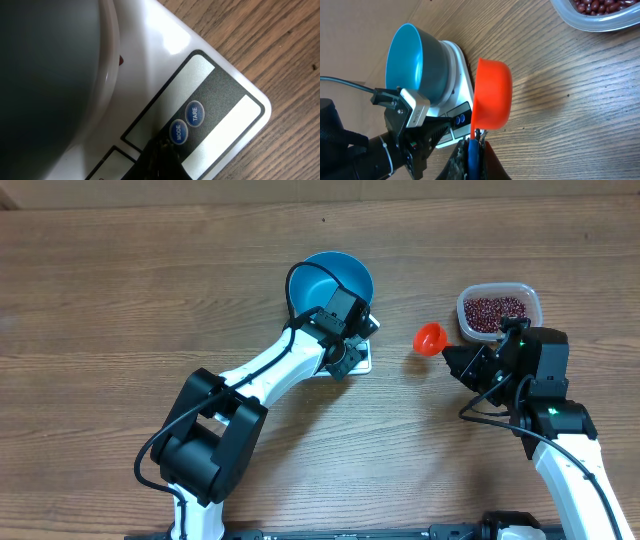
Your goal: Scoop item into bowl and weigh 150g on scale
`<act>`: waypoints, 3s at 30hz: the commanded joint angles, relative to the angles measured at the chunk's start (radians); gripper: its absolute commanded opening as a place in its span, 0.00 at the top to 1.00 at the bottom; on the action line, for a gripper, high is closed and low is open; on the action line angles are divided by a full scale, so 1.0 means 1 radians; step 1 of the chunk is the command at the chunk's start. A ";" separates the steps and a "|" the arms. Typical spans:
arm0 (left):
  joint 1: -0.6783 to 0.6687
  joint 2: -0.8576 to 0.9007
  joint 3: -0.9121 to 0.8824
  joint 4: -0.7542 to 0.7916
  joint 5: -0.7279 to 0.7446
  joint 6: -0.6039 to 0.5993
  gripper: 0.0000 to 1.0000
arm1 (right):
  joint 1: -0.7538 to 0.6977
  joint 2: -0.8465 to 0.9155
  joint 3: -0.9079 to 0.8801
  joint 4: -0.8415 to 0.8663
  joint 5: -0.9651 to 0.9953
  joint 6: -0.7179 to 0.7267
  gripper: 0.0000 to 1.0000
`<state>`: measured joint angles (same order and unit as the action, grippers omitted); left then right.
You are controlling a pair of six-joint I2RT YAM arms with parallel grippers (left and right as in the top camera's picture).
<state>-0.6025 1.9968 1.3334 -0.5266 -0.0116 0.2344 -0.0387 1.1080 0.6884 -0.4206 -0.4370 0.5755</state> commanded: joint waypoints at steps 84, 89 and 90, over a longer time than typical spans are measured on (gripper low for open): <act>-0.006 -0.259 0.355 -0.508 0.084 -0.040 0.96 | -0.003 -0.014 0.034 -0.002 0.026 -0.008 0.96; -0.005 -0.294 0.353 -0.558 0.083 -0.040 0.96 | -0.003 -0.014 0.034 -0.002 0.026 -0.009 0.96; -0.002 -0.301 0.349 -0.562 0.084 -0.040 0.96 | -0.003 -0.014 0.034 -0.002 0.026 -0.009 0.96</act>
<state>-0.6025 1.7390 1.6699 -1.0798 0.0540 0.2085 -0.0387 1.1080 0.6884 -0.4229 -0.4183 0.5751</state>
